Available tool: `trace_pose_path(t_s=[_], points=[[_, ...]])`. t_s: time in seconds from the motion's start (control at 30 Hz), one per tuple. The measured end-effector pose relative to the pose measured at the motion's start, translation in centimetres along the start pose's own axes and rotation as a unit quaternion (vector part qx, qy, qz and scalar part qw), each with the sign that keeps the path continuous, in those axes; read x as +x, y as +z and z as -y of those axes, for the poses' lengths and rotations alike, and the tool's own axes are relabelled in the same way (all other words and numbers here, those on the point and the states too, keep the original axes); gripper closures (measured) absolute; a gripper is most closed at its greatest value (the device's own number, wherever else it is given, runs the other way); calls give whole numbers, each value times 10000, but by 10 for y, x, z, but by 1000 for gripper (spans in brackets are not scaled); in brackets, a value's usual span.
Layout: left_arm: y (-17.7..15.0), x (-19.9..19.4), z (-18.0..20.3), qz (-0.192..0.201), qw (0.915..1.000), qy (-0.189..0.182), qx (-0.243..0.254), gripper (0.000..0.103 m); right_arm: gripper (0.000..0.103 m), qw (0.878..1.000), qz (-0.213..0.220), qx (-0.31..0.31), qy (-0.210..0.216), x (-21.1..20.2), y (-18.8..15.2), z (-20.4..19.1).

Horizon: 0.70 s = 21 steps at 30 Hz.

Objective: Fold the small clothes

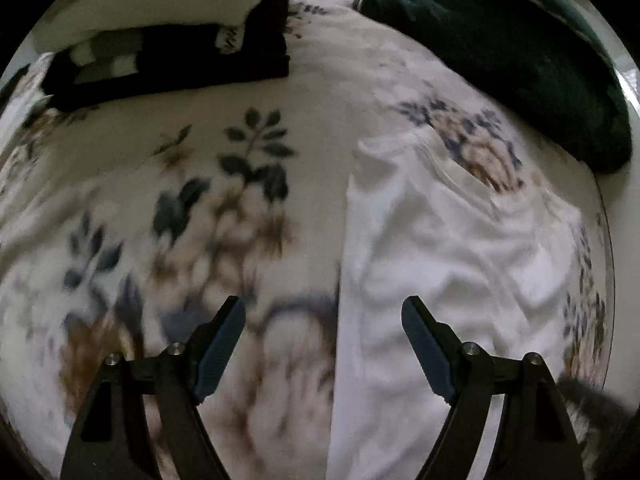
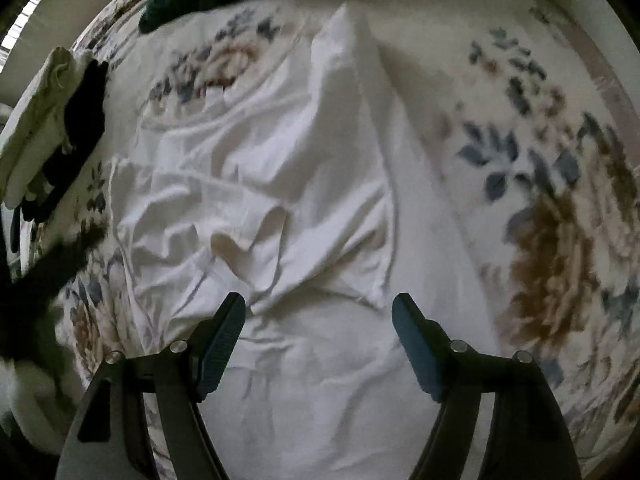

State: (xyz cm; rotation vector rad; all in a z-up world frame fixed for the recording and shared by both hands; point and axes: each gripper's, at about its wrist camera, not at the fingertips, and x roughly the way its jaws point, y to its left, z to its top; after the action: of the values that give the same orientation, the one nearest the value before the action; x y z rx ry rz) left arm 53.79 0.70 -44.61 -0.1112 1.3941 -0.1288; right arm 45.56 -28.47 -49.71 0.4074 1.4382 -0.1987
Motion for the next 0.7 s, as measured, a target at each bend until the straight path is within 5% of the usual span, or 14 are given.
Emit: trace_pose_path(t_s=[0.07,0.13,0.4,0.7], points=[[-20,-16,8,61,9998,171,72,24,12,9998,14,-159,-103,-5,7,6],[-37,-31,18,74,9996,277,57,9,5,9996,23,-258,-88,-17,6,15],[-111,-68,114,-44,9998,-114,186,5,5,9963,-624,-411,421,-54,-9,104],[-248,-44,268,-1184,9922,-374,-83,5,5,9834,-1192,-1226,614,-73,24,228]])
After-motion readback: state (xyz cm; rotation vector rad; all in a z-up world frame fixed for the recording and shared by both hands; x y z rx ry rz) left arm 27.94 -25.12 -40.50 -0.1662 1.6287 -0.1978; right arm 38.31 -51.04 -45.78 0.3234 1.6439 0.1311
